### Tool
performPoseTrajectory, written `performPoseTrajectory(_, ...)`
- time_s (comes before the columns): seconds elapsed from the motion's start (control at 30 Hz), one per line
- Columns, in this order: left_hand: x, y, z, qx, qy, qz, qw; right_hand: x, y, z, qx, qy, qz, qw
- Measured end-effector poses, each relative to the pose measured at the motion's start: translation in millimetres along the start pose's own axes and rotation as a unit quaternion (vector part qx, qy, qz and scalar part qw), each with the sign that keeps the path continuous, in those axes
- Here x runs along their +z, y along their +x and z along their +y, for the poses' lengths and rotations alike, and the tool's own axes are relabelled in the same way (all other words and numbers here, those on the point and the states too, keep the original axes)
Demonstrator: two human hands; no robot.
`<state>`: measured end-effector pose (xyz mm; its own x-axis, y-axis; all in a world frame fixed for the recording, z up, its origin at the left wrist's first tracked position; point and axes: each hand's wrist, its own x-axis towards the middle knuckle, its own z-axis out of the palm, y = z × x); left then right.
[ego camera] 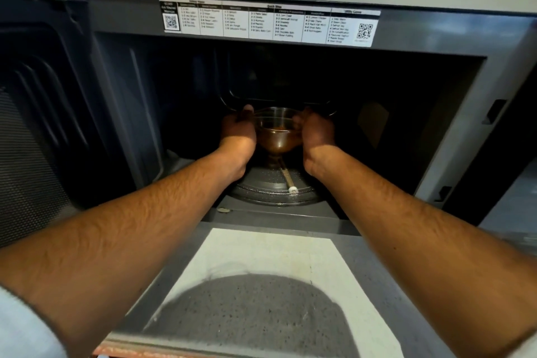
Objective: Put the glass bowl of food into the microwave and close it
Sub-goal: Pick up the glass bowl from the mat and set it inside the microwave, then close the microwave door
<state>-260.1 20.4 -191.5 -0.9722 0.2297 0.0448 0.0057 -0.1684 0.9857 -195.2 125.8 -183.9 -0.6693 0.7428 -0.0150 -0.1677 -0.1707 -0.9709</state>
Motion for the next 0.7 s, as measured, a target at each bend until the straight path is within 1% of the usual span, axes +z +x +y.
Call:
performPoseTrajectory(0.17,-8,-19,5,-0.011,0.073,0.016,0.997,-9,-21,-3,0.02,-0.02,-0.001,1.0)
performPoseTrajectory(0.27,-13,-40,12,0.013,0.128,0.025,0.991,-15,-46,-8,0.03,-0.012,-0.005,0.999)
performPoseTrajectory(0.37,-14,-65,21,0.03,0.186,0.045,0.981,-27,-72,-18,0.024,-0.056,-0.005,0.998)
performPoseTrajectory(0.43,-15,-83,27,0.032,0.211,0.054,0.976,-36,-88,-23,0.015,-0.087,-0.018,0.996)
performPoseTrajectory(0.53,-19,-111,34,0.025,0.218,0.05,0.974,-49,-109,-30,0.011,-0.133,-0.044,0.99)
performPoseTrajectory(0.7,-28,-166,41,0.01,0.195,0.037,0.98,-62,-146,-33,0.003,-0.19,-0.073,0.979)
